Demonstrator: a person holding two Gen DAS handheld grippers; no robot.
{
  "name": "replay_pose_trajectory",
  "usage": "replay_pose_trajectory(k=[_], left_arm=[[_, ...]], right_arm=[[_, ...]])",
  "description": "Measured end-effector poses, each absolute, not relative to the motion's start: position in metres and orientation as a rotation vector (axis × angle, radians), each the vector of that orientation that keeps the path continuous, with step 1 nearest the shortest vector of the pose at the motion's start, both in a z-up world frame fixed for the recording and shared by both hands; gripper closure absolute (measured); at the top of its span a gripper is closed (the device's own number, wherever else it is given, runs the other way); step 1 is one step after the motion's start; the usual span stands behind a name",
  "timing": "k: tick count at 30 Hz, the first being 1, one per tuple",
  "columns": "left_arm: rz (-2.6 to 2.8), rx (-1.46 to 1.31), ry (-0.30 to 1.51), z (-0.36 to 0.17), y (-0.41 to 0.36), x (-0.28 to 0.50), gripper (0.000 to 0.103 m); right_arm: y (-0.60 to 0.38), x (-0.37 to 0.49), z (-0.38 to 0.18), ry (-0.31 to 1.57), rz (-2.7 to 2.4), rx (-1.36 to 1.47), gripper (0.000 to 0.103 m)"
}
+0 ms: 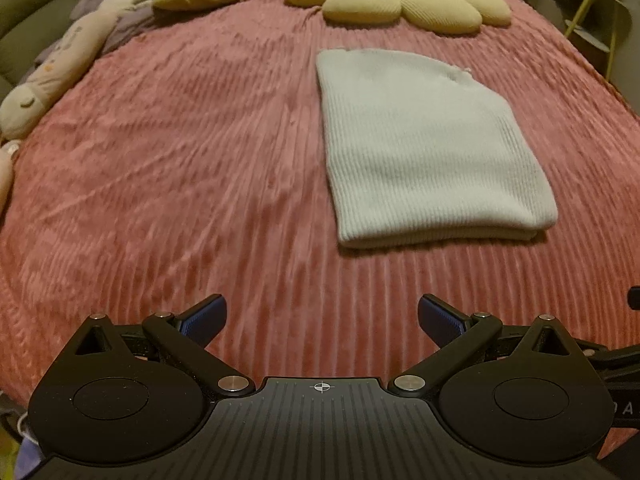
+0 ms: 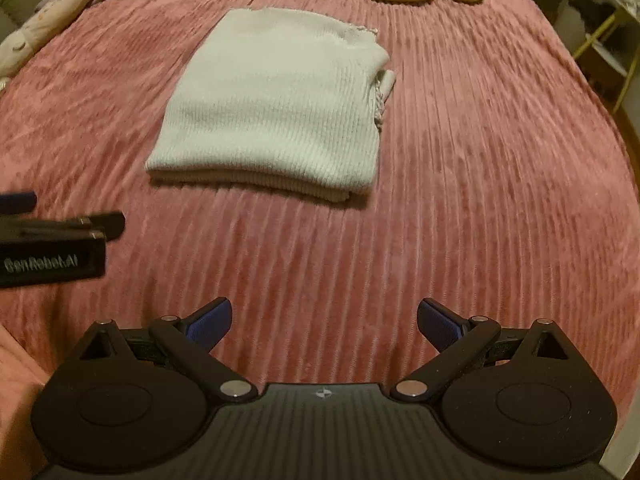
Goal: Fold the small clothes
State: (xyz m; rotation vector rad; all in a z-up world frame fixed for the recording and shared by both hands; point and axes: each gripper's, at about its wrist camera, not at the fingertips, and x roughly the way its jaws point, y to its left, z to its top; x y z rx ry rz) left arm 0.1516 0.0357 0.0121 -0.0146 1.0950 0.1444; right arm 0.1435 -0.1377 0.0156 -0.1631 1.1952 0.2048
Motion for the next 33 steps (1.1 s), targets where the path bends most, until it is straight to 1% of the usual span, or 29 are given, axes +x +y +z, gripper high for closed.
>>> replay_pose_trajectory(k=[8,33], left_arm=[[0.157,-0.009,1.087,0.017,0.038,0.156,0.0],[0.154,0.0,1.102,0.016,0.034,0.157,0.0]], right_arm=[[-0.135,0.157,0.026,1.175,0.175,-0.127,0.004],[-0.136,0.157,0.031,1.15,0.159,-0.129,0.004]])
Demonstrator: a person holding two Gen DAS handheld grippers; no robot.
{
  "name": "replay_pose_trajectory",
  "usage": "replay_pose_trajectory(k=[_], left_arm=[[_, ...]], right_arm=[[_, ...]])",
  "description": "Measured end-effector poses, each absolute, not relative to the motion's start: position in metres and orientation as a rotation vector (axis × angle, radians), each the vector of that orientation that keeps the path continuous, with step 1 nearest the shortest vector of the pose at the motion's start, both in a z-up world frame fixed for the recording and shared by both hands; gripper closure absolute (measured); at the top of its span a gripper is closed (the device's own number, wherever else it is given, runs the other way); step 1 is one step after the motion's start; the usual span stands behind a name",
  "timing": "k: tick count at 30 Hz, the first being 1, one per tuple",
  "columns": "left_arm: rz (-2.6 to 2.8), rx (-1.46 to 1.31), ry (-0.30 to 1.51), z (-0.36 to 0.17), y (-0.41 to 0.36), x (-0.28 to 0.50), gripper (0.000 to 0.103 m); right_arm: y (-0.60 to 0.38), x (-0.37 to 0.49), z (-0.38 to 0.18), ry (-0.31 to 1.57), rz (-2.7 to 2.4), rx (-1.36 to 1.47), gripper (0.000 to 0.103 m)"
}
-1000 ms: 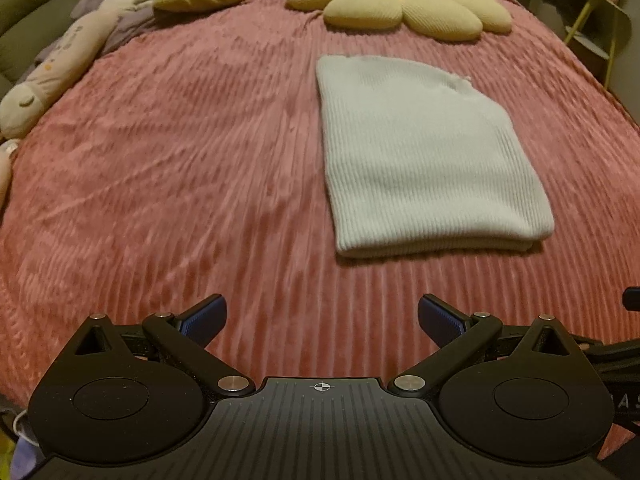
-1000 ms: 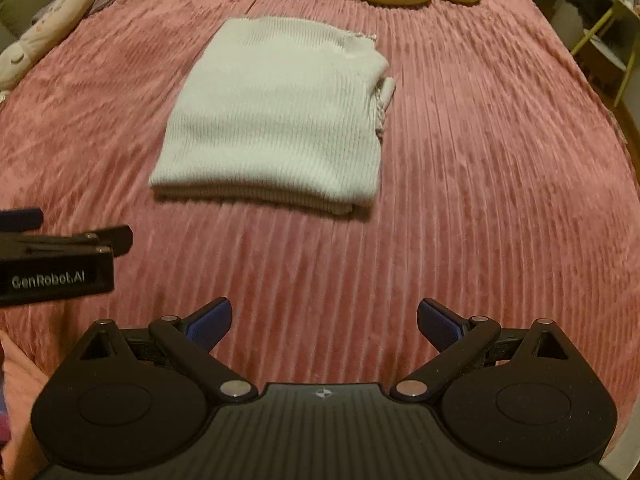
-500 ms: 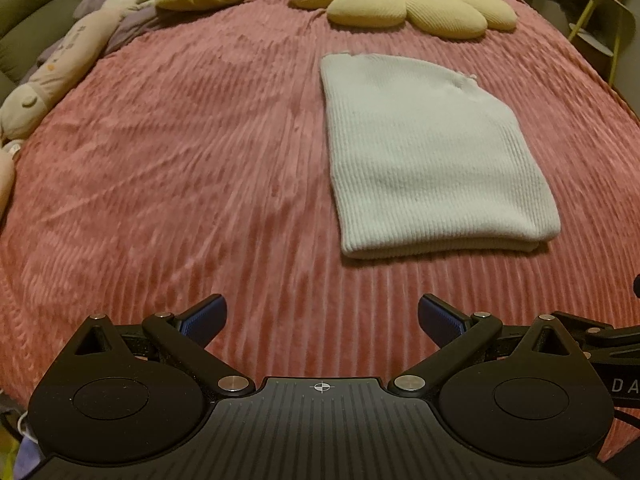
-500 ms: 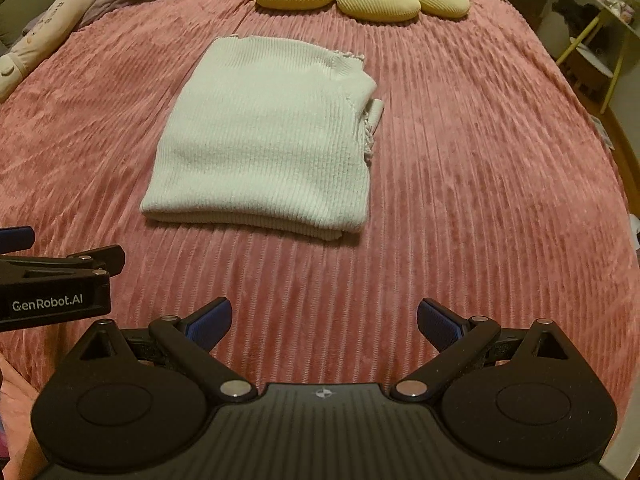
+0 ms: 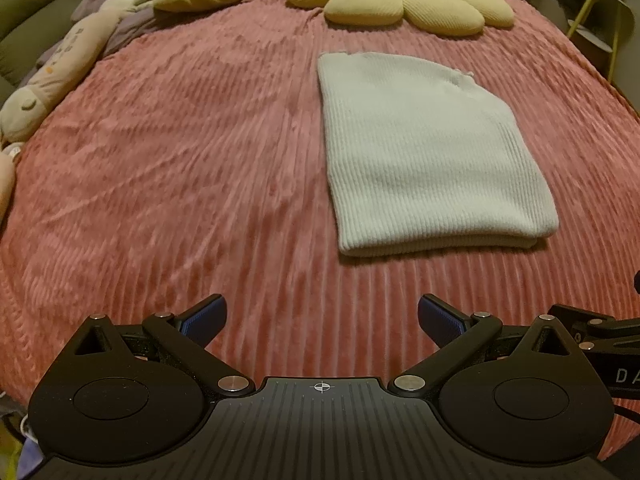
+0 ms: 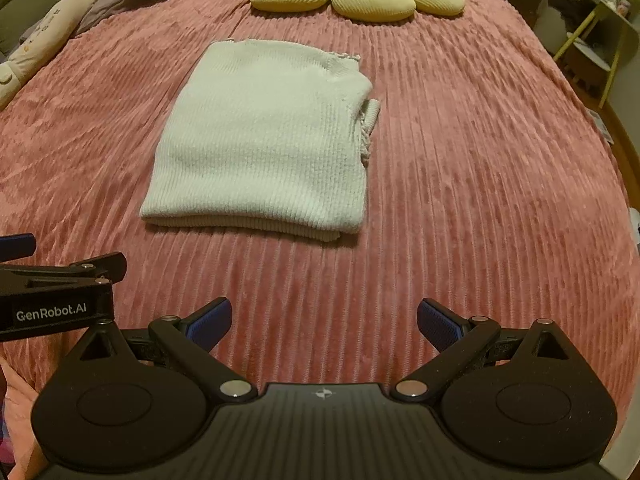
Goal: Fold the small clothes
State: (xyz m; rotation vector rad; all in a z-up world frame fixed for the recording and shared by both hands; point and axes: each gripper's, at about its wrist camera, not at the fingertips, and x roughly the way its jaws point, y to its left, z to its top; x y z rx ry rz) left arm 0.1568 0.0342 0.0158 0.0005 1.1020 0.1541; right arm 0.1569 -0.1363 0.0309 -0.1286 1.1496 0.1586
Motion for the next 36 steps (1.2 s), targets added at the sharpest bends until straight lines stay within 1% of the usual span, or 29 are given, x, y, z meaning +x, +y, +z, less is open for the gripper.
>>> replay_pose_trajectory(k=[36], left_arm=[[0.152,0.011,1.107,0.0152,0.0313,0.1571,0.0]], right_arm=[[-0.139,0.156,0.0321,1.139,0.153,-0.105,0.004]])
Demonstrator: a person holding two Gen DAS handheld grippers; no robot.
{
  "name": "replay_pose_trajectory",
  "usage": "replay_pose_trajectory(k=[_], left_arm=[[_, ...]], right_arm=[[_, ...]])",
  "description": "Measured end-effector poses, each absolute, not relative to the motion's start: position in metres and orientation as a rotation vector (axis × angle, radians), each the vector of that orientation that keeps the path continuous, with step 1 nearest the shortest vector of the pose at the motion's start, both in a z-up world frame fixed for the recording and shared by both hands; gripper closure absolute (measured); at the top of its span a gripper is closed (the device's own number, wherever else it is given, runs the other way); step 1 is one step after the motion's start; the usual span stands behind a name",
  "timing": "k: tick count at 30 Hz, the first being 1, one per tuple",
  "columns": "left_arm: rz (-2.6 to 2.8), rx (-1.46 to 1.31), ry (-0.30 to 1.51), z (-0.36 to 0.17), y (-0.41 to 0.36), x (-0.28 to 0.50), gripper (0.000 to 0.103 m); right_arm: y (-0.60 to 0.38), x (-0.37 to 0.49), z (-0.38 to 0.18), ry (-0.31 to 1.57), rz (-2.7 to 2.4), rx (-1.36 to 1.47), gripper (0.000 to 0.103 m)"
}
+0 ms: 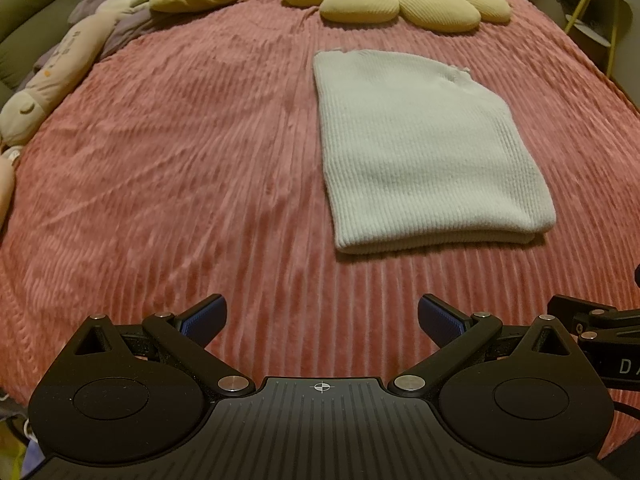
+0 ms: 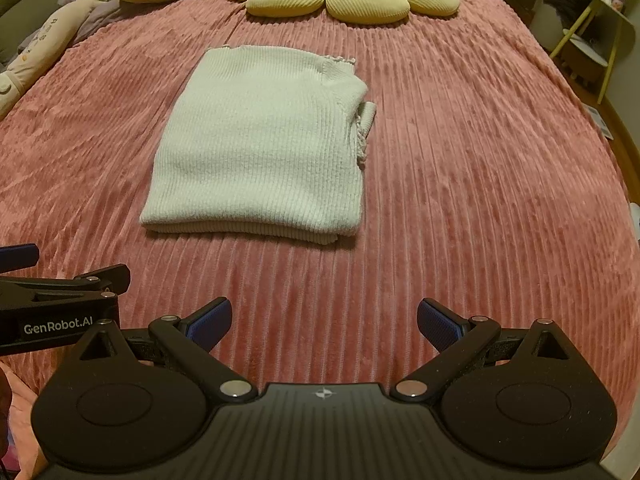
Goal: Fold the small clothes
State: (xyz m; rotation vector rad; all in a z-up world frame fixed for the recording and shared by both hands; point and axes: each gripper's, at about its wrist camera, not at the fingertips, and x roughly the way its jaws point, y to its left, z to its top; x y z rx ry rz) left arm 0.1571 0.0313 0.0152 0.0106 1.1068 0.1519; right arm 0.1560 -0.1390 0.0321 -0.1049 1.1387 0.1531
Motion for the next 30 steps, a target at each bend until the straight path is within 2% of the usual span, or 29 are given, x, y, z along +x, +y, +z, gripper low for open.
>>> replay_pose_trajectory(k=[30], left_arm=[[0.15,0.015,1.104,0.0183,0.0275,0.1553,0.0]], right_arm=[[-0.1415,0.1541,0.0369,1.12,0.148,-0.094,0.004]])
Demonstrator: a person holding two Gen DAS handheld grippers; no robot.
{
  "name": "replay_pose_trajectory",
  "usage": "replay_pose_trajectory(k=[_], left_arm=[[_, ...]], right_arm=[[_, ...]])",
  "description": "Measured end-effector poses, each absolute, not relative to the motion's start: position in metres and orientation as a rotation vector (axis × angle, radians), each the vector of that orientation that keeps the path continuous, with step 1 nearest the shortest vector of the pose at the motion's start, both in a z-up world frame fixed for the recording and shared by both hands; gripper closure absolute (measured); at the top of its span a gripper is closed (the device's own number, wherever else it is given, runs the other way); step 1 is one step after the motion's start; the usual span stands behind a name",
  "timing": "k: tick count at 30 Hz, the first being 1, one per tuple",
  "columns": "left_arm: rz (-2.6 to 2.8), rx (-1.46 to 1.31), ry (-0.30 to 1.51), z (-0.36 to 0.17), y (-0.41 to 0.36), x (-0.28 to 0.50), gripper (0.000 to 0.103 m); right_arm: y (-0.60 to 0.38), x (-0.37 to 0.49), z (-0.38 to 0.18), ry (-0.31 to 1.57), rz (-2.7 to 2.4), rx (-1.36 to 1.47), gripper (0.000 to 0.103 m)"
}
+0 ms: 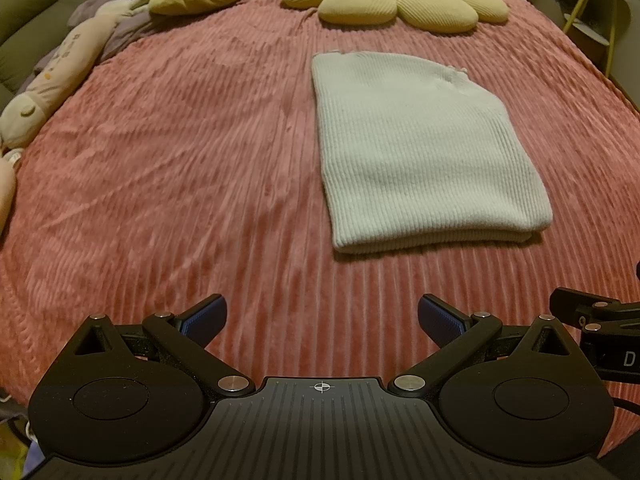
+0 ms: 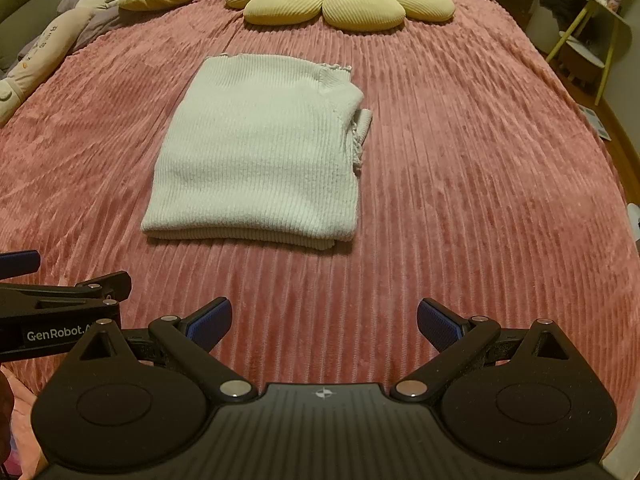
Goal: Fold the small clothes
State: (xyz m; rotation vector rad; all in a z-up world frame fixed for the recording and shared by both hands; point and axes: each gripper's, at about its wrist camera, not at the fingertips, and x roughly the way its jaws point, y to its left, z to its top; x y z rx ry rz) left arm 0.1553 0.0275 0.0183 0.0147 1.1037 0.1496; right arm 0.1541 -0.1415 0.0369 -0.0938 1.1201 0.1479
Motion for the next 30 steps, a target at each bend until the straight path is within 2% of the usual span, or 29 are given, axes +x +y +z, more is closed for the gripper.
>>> replay_pose_trajectory(k=[30], left_arm=[[0.148,0.031,1.095,0.0241,0.0243,0.1526,0.0]], right_arm=[[-0.1438,0.1508,0.0432,1.105,0.147,-0.091,0.004]])
